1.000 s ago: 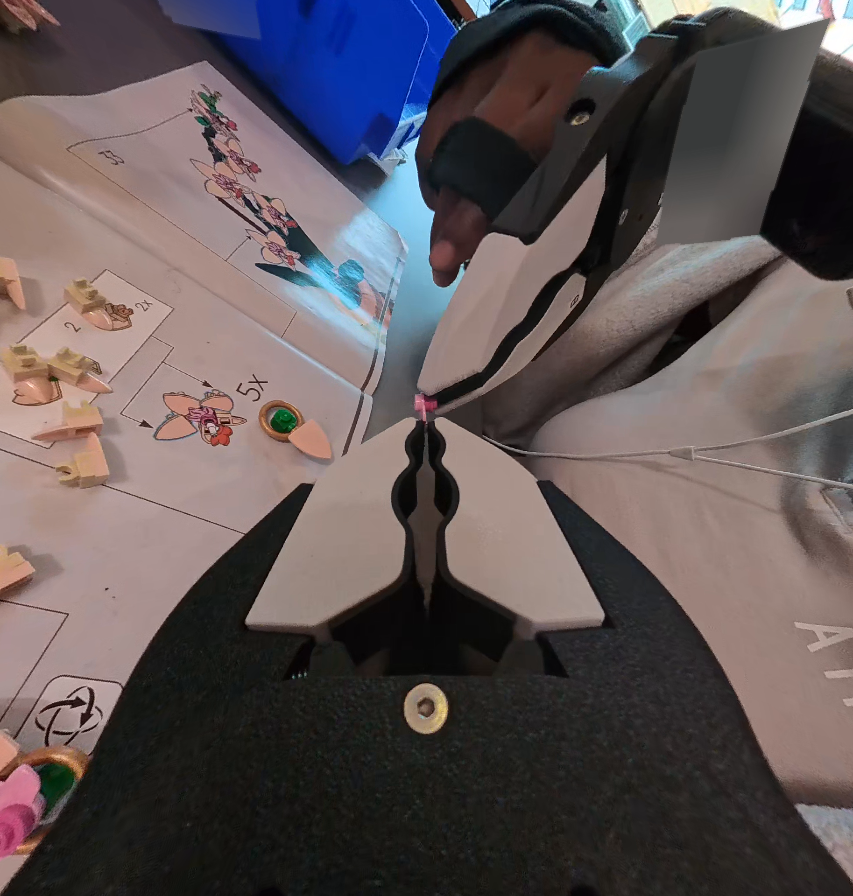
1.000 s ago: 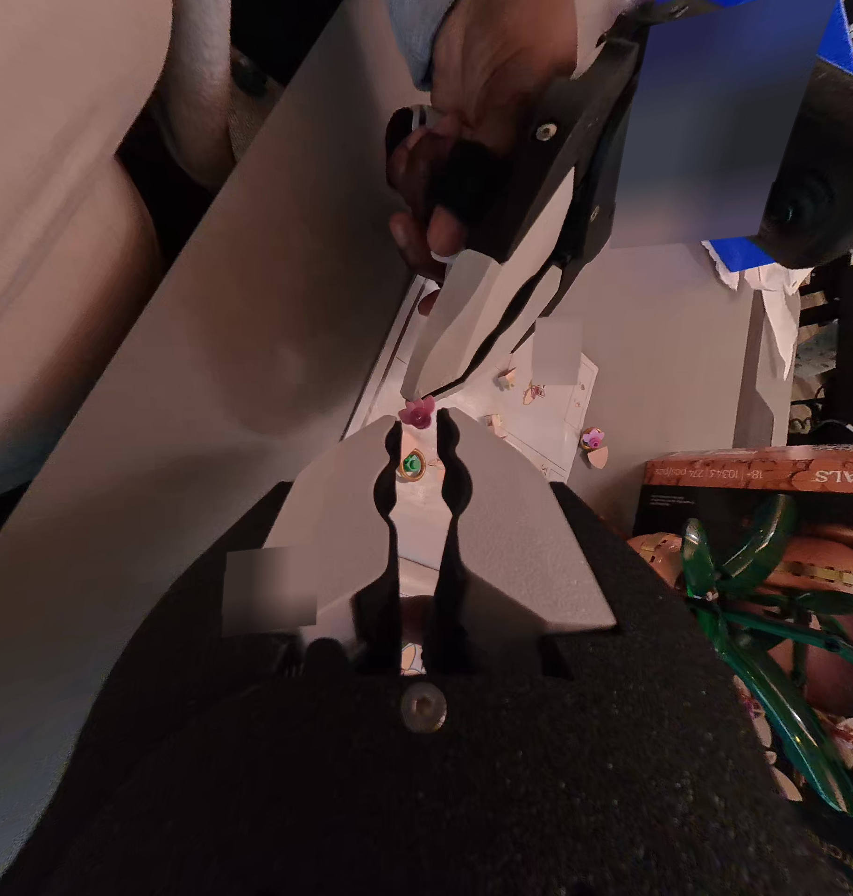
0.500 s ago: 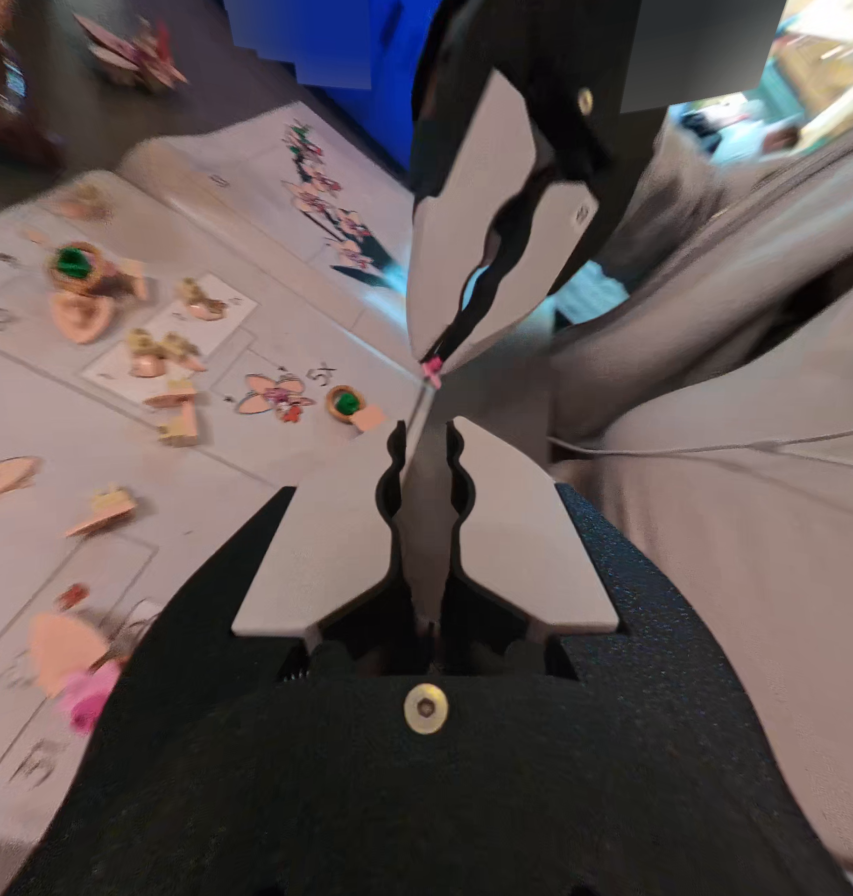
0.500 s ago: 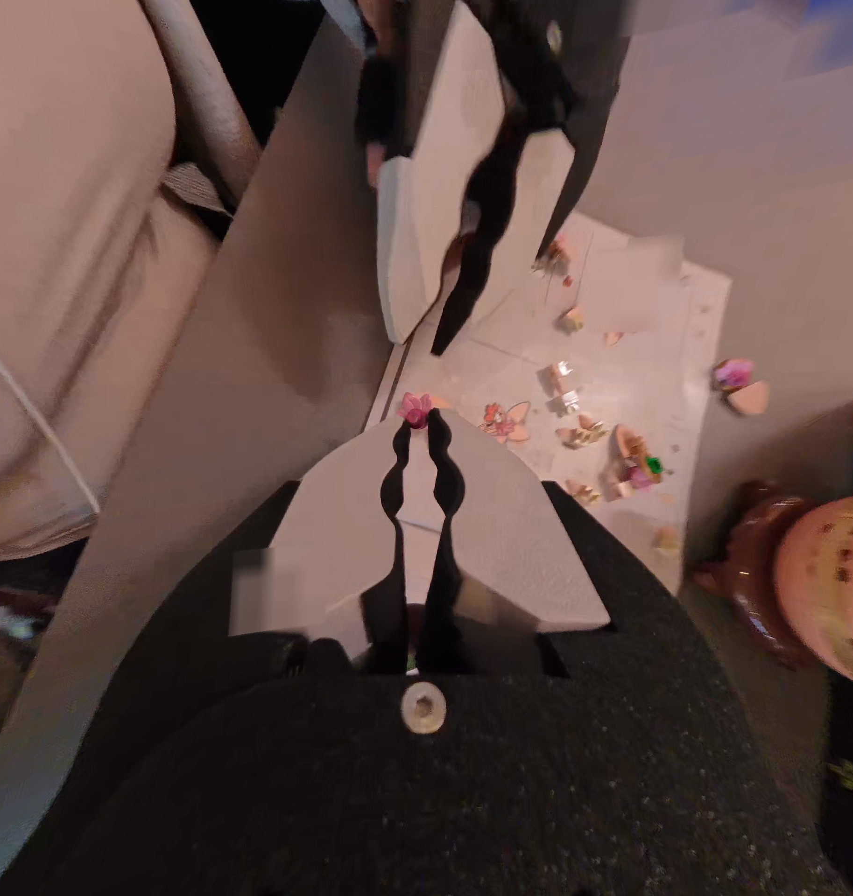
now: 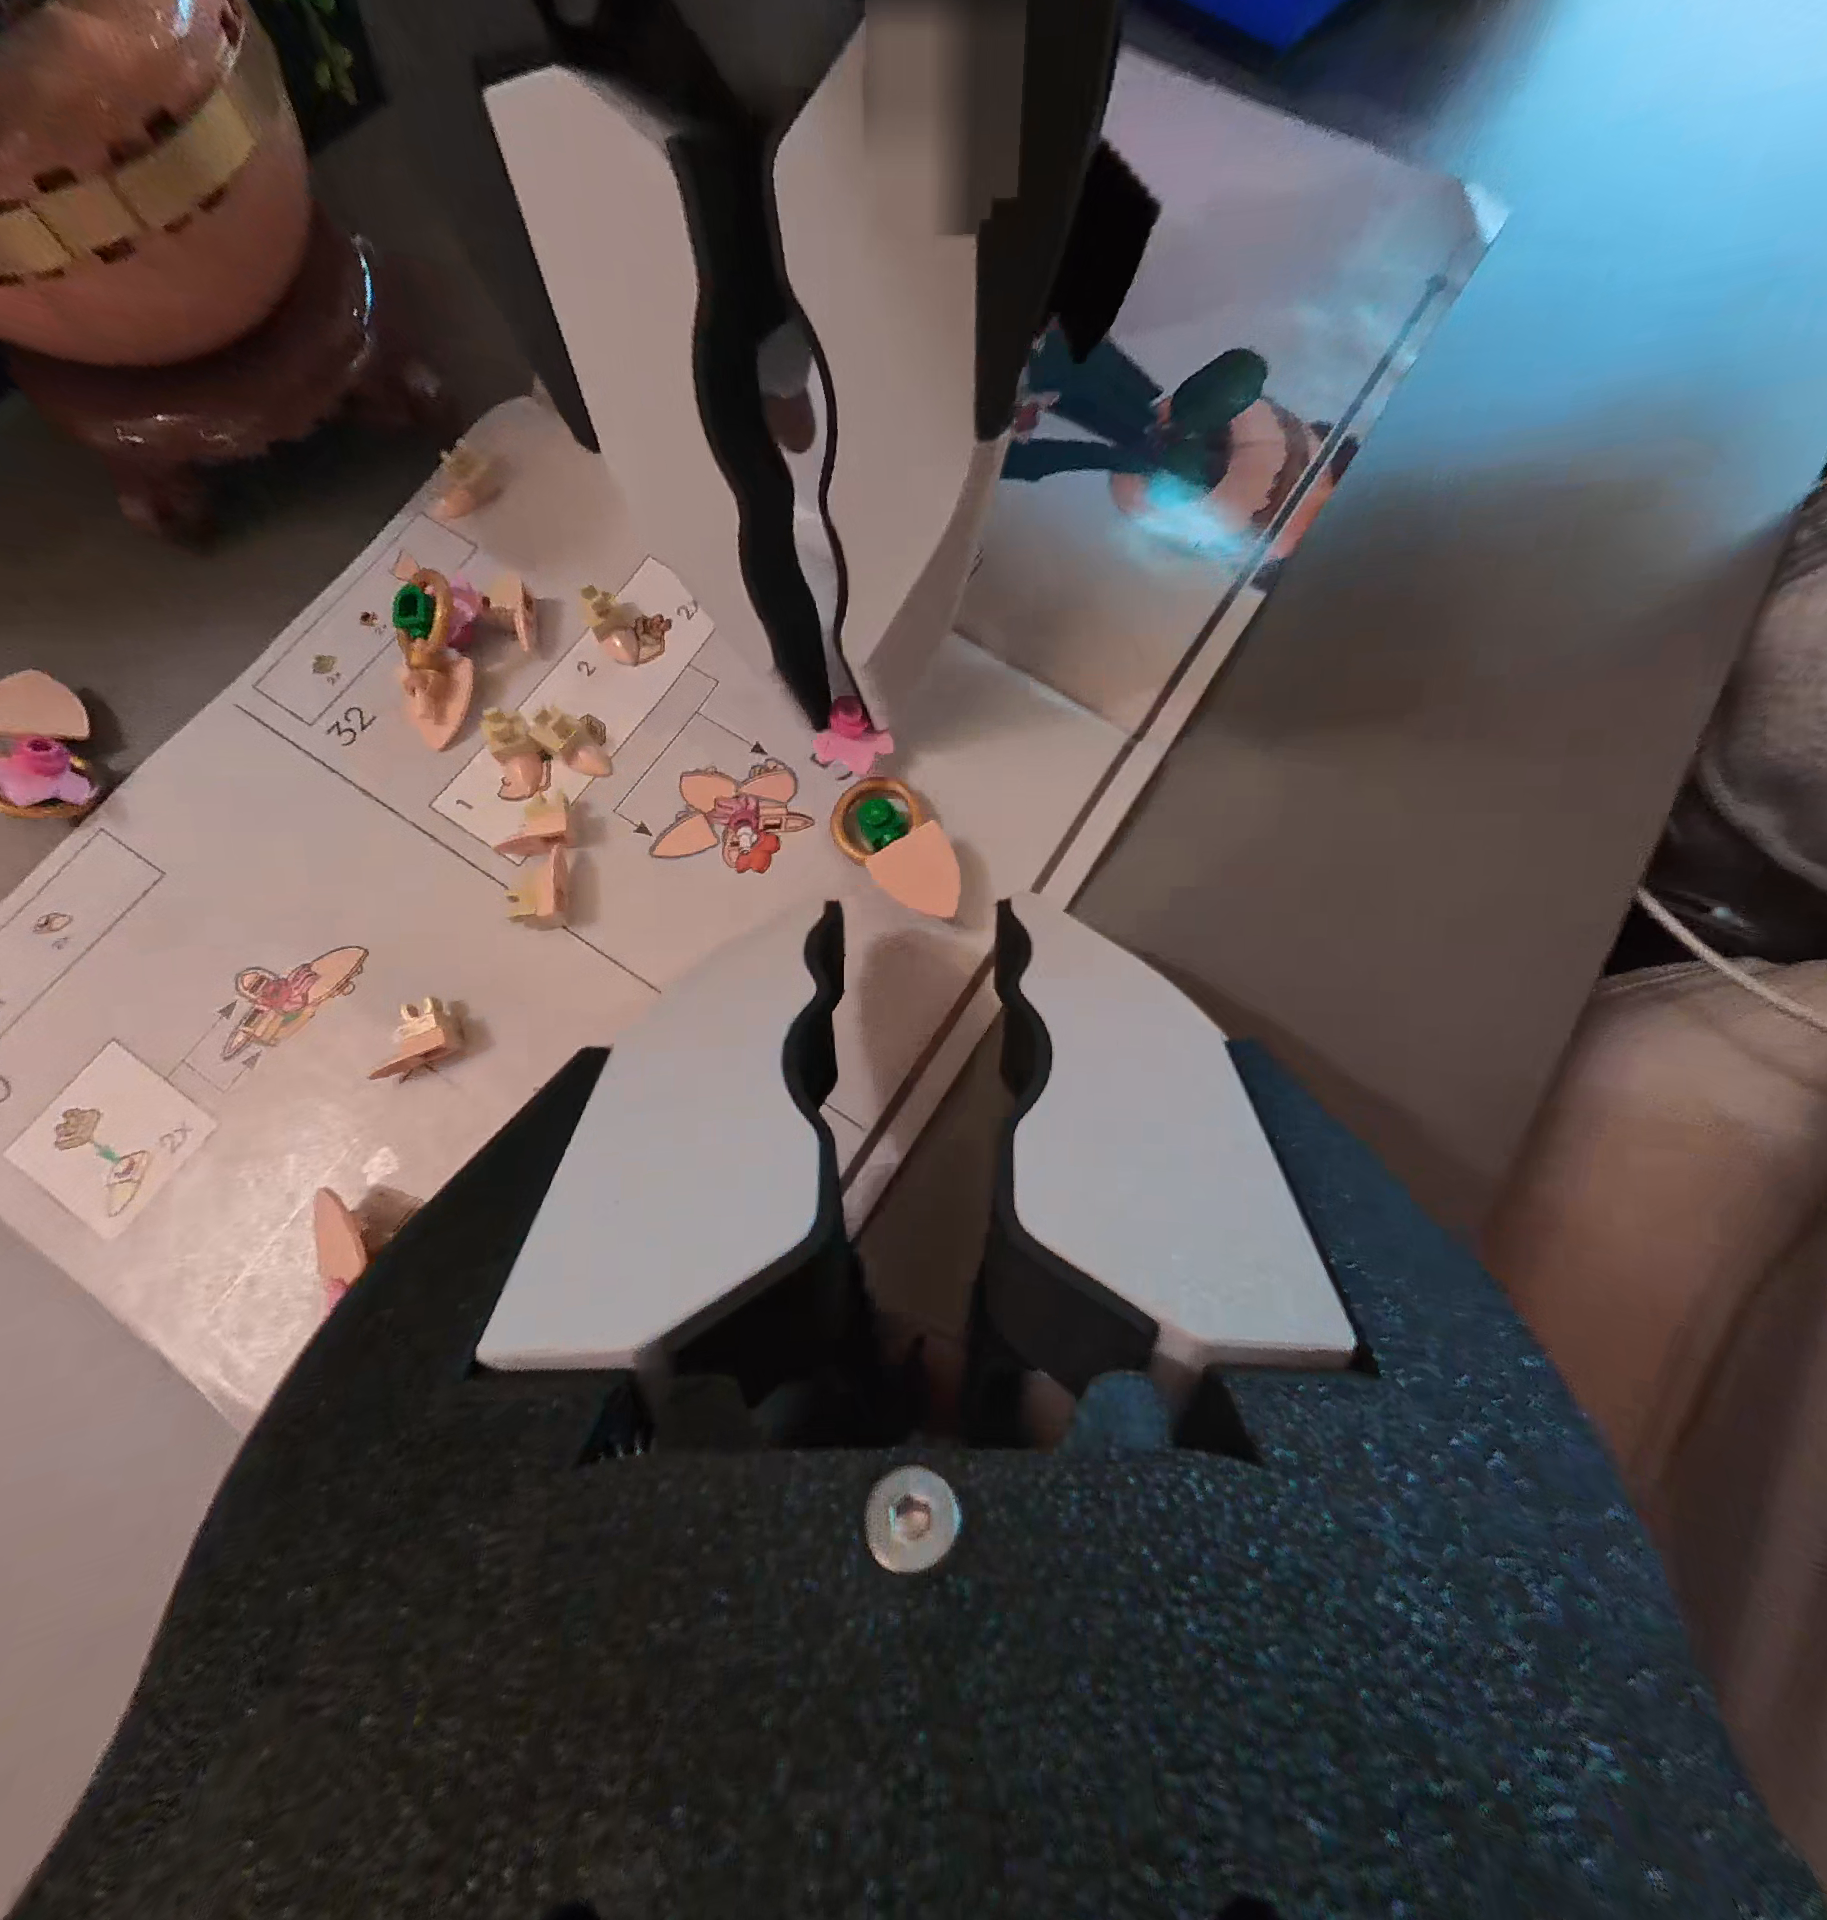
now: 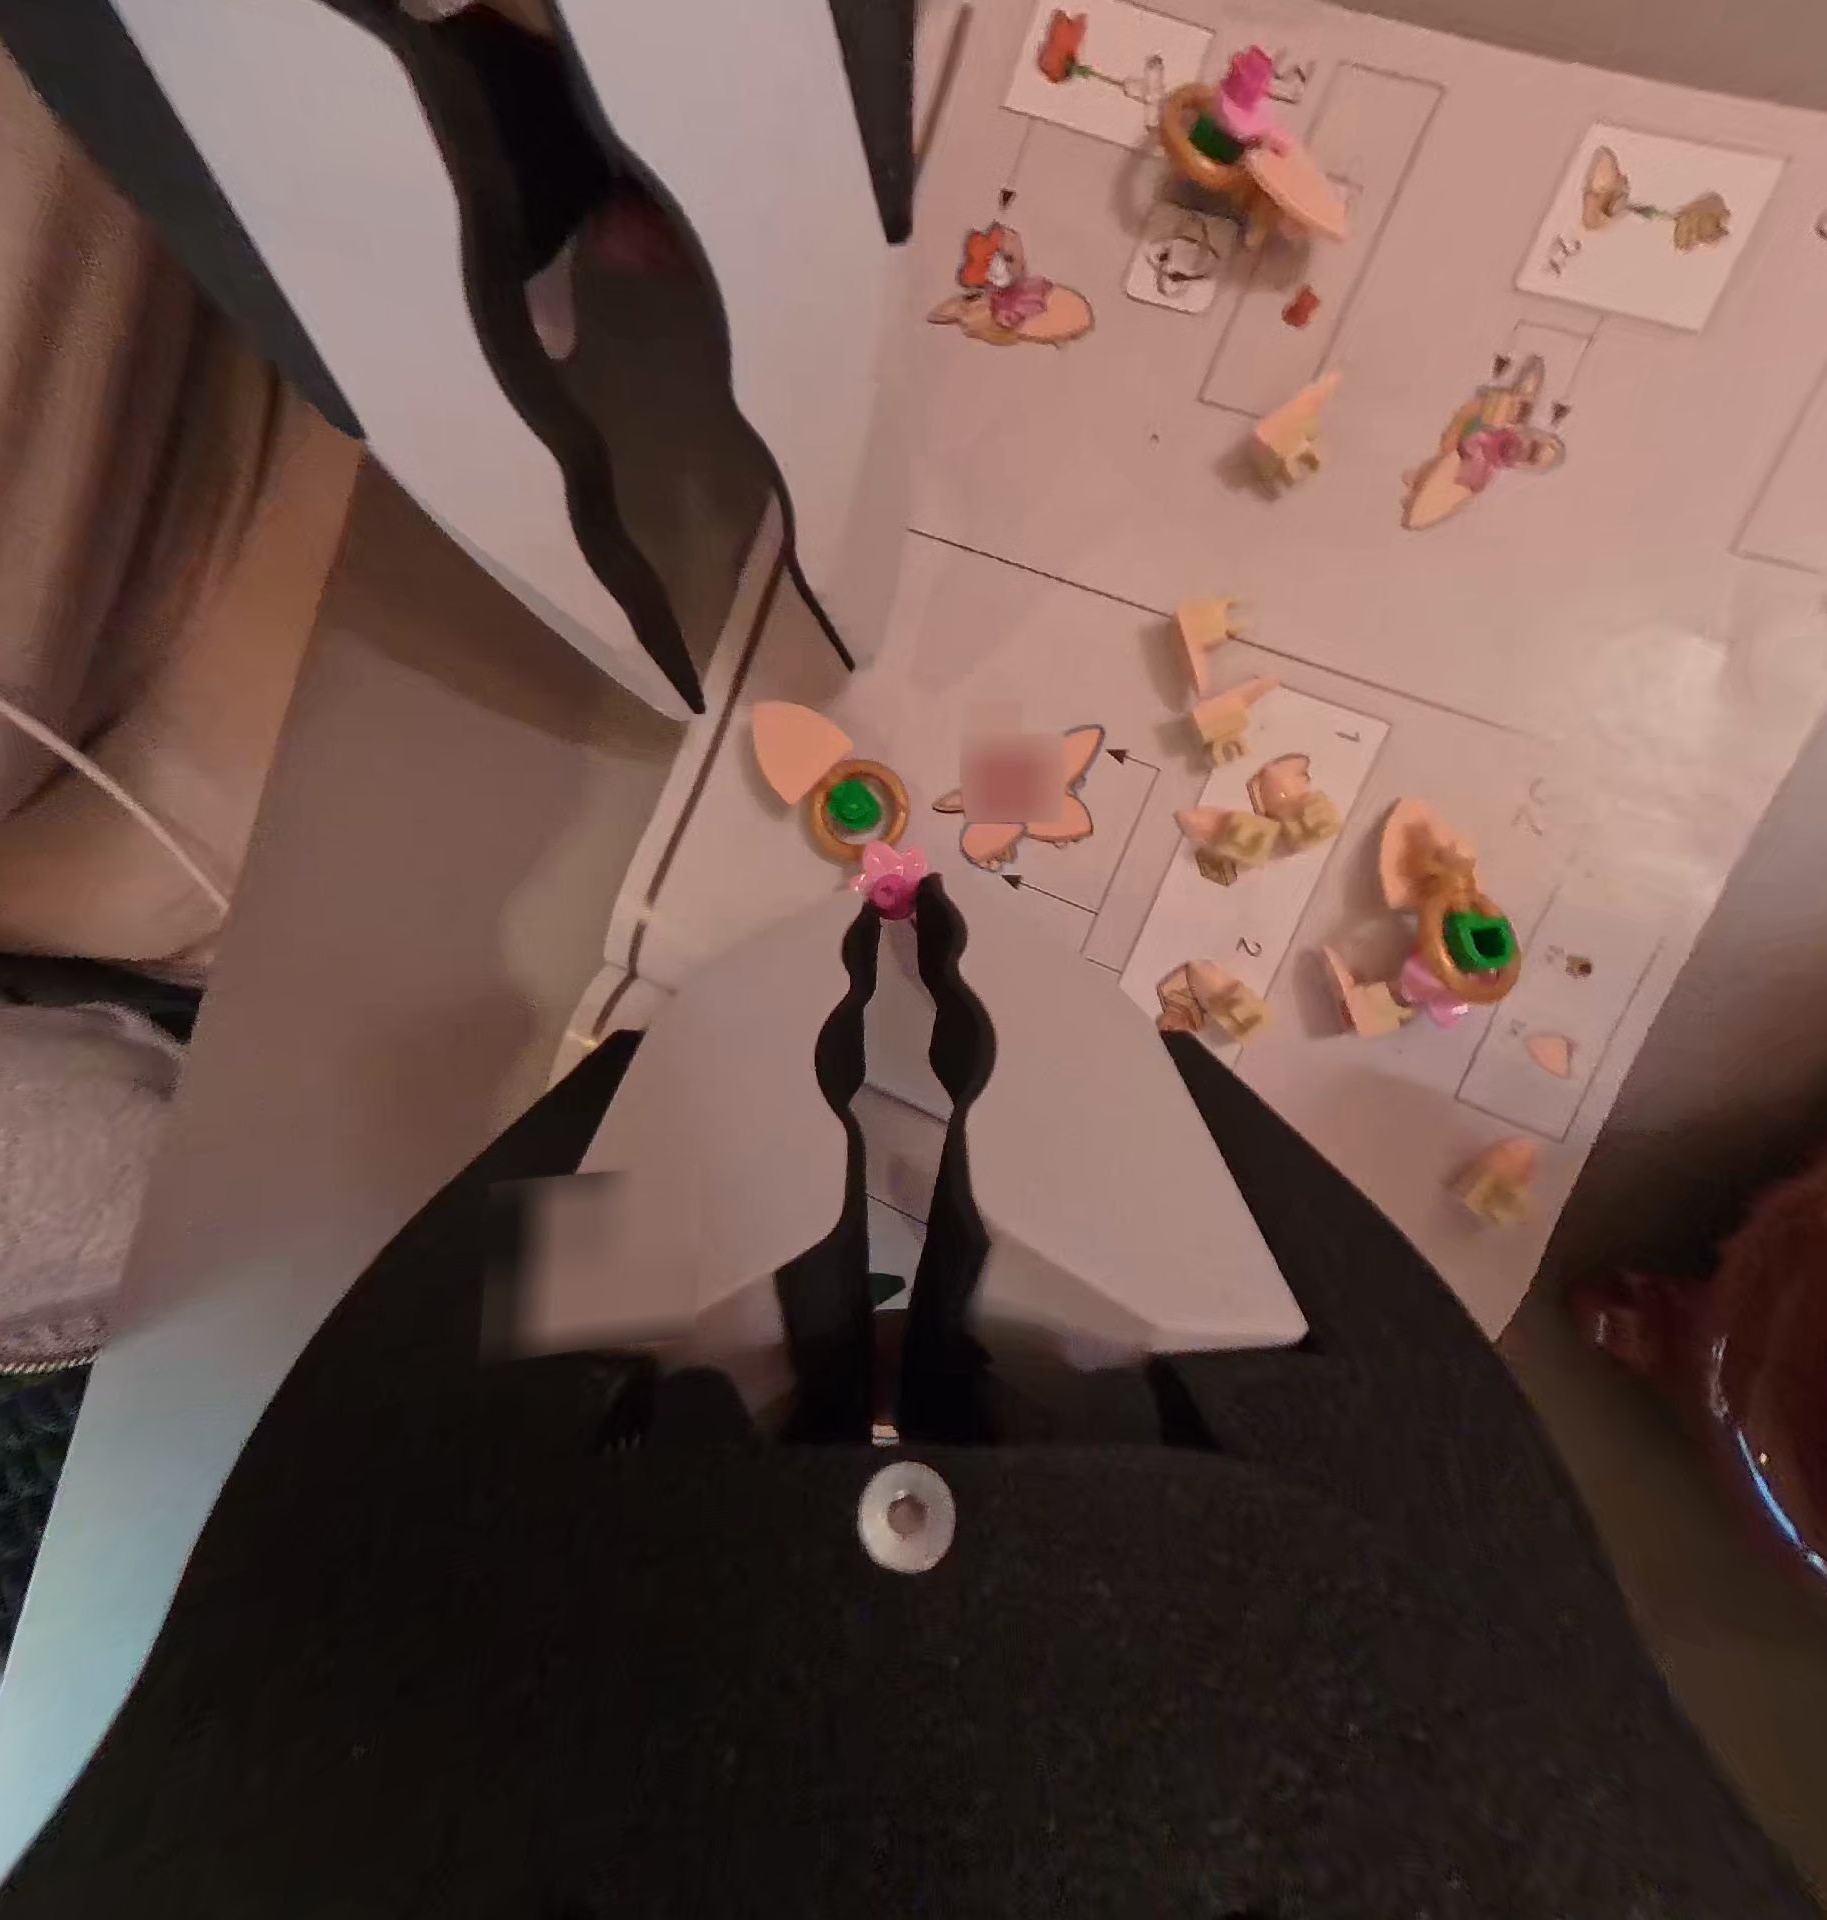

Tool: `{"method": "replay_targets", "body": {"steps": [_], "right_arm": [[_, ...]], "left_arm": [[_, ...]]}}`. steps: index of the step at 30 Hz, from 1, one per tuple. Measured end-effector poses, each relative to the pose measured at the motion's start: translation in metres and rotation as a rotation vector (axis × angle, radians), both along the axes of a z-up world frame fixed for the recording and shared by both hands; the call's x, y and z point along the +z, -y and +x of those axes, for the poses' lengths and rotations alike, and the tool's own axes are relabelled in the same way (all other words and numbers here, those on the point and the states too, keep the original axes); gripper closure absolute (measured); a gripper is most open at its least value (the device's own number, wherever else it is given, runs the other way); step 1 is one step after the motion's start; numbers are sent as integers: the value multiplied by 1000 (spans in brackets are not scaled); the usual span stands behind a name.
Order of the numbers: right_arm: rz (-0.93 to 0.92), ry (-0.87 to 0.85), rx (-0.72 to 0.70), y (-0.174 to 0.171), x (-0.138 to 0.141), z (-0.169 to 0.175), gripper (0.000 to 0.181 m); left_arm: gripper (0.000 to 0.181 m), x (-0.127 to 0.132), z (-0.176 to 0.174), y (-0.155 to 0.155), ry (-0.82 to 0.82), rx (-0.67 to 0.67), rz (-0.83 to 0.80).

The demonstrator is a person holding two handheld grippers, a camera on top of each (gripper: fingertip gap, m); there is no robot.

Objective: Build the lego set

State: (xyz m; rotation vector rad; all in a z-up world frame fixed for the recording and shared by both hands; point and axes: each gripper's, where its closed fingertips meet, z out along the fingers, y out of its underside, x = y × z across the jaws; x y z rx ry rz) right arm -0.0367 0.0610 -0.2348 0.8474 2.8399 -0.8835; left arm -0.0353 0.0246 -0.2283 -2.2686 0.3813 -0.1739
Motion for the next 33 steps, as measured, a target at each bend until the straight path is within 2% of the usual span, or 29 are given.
{"method": "replay_targets", "body": {"steps": [11, 15, 20, 24, 33], "right_arm": [[-120, 6, -69, 21, 3, 20, 174], [-147, -23, -216, 14, 9, 9, 174], [-186, -1, -359, 10, 5, -2, 174], [-173, -8, -357, 13, 5, -3, 174], [-170, 19, -321, 16, 1, -4, 174]], "left_arm": [[158, -9, -26, -5, -164, -79, -84], [160, -4, -19, -1, -88, -123, -61], [163, -7, -23, -2, -108, -104, -43], [165, -2, -20, -3, -56, -116, -24], [168, 3, -19, -5, -65, -152, -5]]}}
